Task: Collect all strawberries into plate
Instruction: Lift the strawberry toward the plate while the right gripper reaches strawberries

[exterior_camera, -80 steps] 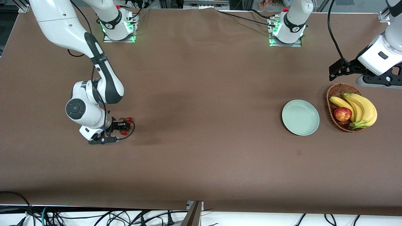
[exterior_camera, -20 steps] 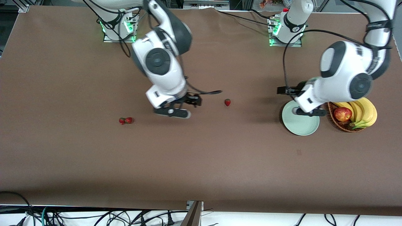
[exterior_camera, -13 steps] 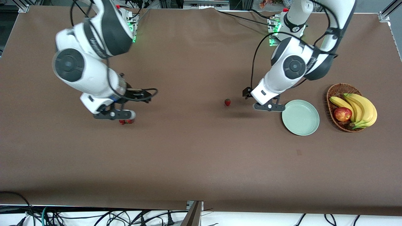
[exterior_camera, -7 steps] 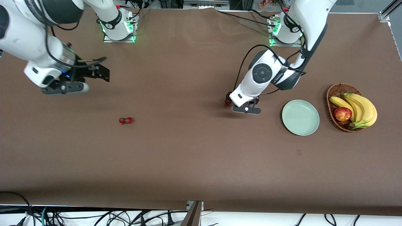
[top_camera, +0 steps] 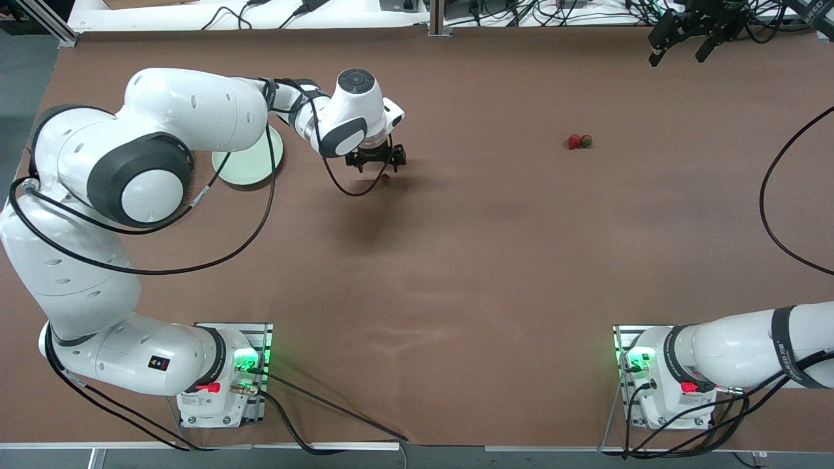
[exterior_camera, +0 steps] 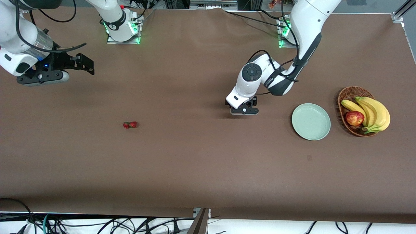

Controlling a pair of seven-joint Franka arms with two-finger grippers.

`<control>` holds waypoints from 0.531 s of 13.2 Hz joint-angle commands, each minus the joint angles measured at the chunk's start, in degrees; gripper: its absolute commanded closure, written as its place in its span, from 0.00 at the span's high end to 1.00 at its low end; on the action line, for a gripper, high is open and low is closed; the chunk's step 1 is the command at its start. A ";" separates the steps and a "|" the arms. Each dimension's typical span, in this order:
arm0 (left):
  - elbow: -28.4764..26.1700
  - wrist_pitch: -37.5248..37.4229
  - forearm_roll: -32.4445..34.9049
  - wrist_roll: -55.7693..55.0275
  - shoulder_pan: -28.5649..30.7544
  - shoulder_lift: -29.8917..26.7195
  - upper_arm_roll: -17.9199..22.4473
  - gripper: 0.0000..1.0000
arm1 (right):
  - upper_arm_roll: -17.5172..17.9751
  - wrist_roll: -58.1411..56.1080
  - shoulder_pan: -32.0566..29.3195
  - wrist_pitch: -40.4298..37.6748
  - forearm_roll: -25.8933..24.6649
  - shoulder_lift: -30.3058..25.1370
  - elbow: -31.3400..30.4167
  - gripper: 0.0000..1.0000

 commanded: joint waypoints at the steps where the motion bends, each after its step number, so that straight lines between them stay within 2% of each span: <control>1: 1.35 0.94 1.86 -2.47 -0.90 1.76 0.20 0.99 | 0.96 -0.88 -1.09 0.18 -0.64 -1.00 -0.65 1.00; 4: 1.44 0.59 1.42 -3.61 -0.90 1.76 -0.06 0.75 | 0.61 -0.88 -1.10 0.80 -0.73 0.23 0.14 1.00; 7: 1.35 0.50 1.42 -3.88 -1.16 2.11 -0.06 0.65 | 0.78 -0.18 -0.75 1.23 -0.64 0.40 0.06 1.00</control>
